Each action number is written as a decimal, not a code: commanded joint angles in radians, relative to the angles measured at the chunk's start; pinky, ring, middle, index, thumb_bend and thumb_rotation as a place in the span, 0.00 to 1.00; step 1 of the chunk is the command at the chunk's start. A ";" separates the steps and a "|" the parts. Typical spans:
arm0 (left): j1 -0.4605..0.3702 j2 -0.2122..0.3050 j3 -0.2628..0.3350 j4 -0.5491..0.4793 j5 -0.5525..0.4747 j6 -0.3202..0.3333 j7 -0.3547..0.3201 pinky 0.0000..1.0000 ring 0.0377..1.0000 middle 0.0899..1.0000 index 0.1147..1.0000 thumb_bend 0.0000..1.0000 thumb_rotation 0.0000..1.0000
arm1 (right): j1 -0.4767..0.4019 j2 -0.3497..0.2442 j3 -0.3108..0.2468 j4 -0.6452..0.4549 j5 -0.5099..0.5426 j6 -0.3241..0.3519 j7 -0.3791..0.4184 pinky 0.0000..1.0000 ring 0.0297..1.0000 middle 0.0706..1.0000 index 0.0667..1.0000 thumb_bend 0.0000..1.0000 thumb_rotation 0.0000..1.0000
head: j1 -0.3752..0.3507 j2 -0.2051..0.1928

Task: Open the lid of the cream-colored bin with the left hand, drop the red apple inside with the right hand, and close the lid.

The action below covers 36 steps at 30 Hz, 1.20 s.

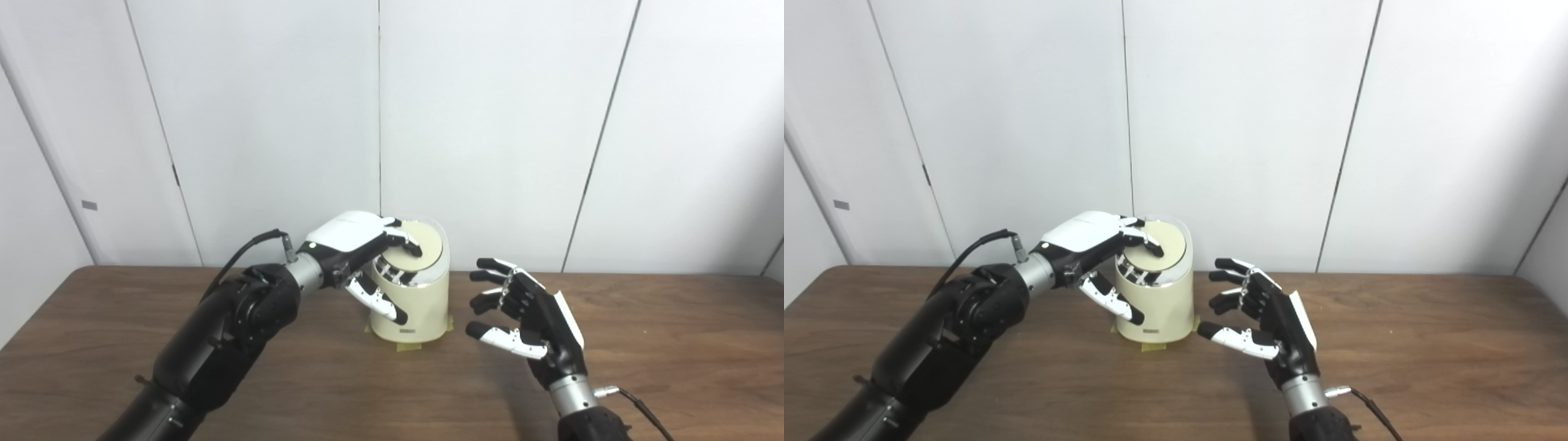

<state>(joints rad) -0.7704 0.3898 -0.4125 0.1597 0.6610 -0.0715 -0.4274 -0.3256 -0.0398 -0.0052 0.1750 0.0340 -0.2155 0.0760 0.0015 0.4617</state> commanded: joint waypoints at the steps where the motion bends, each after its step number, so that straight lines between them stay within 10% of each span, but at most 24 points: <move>1: -0.033 0.022 -0.017 -0.024 0.047 -0.033 0.012 1.00 0.96 0.79 0.76 0.95 0.39 | -0.031 0.005 0.000 -0.042 0.003 -0.010 -0.006 0.49 0.52 0.67 0.70 0.84 0.26 | 0.001 0.000; 22: 0.027 0.006 -0.122 0.000 0.238 -0.030 -0.004 1.00 0.97 0.79 0.77 0.96 0.41 | -0.012 0.004 -0.003 -0.094 0.007 0.027 -0.007 0.53 0.52 0.67 0.69 0.82 0.24 | 0.002 0.028; 36: 0.097 -0.052 0.156 -0.111 0.093 -0.106 0.340 1.00 0.96 0.87 0.86 0.83 0.36 | -0.008 0.008 -0.011 -0.089 0.007 0.029 -0.018 0.53 0.52 0.66 0.69 0.82 0.24 | 0.006 0.029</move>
<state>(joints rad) -0.6249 0.3404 -0.2855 0.0715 0.7807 -0.1626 -0.1491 -0.2988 -0.0369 -0.0112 0.1100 0.0337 -0.1648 0.0666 0.0061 0.4893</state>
